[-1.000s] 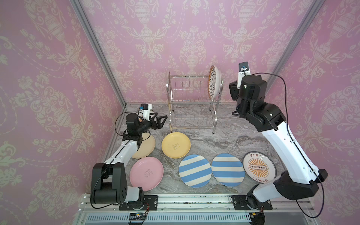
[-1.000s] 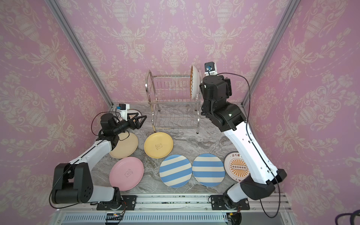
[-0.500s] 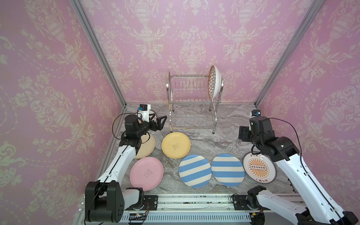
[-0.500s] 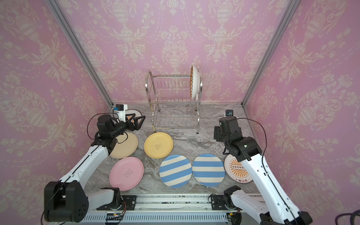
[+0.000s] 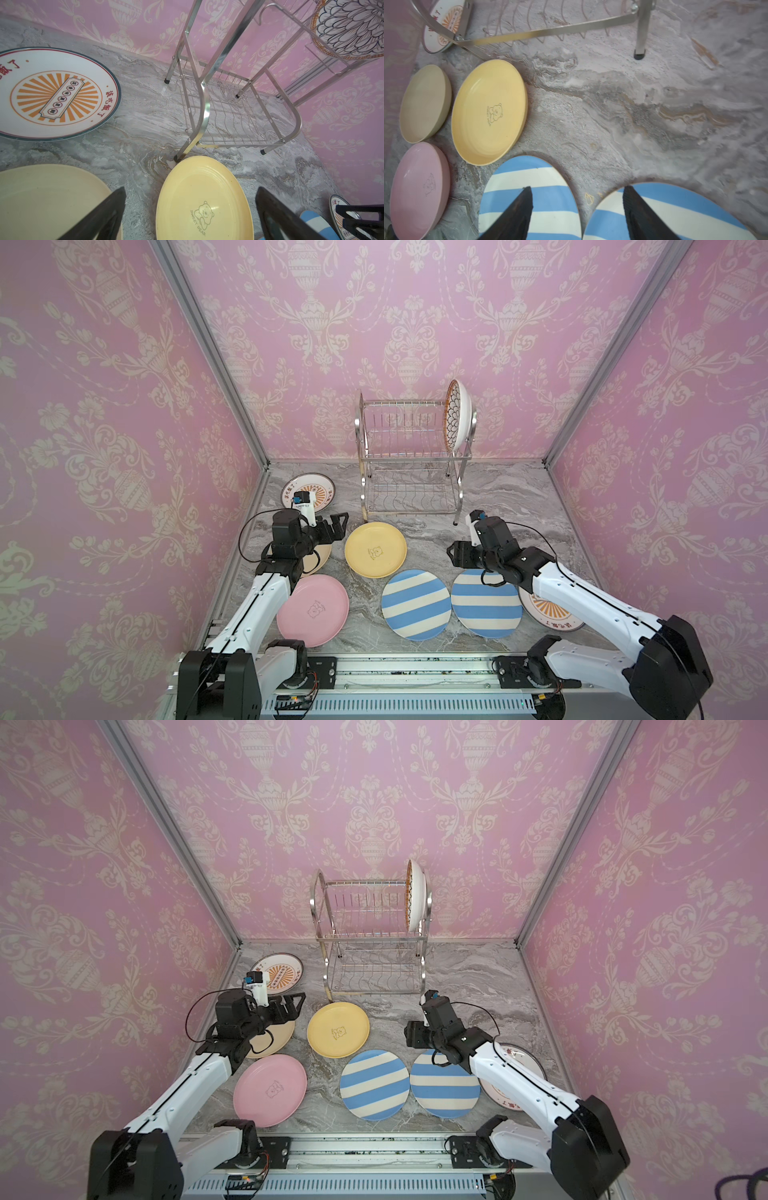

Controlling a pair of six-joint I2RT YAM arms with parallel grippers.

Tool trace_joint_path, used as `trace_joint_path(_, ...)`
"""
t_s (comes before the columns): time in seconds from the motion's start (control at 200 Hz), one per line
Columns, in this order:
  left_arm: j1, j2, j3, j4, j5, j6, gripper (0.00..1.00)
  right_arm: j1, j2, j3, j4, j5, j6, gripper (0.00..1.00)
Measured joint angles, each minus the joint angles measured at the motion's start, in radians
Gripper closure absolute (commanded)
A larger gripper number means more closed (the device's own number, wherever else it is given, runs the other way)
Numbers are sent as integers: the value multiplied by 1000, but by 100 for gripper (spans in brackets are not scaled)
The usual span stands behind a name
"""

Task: Load plates into a dish rack
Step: Pick up the plate from the center of the table.

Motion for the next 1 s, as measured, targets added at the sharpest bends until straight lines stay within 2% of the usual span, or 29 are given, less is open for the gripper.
trace_joint_path(0.255, 0, 41, -28, 51, 14, -34, 1, 57, 267, 6, 302, -61, 72, 36)
trace_joint_path(0.45, -2, 70, -56, 77, 16, -48, 1, 73, 451, 77, 399, -106, 96, 40)
trace_joint_path(0.595, -9, 74, -85, 105, 24, -71, 1, 85, 533, 146, 462, -131, 117, 43)
trace_joint_path(0.766, -26, 96, -86, 134, 29, -79, 1, 97, 598, 196, 476, -143, 119, 44)
trace_joint_path(1.001, -31, 96, -86, 148, 31, -79, 1, 103, 621, 248, 398, -129, 104, 46)
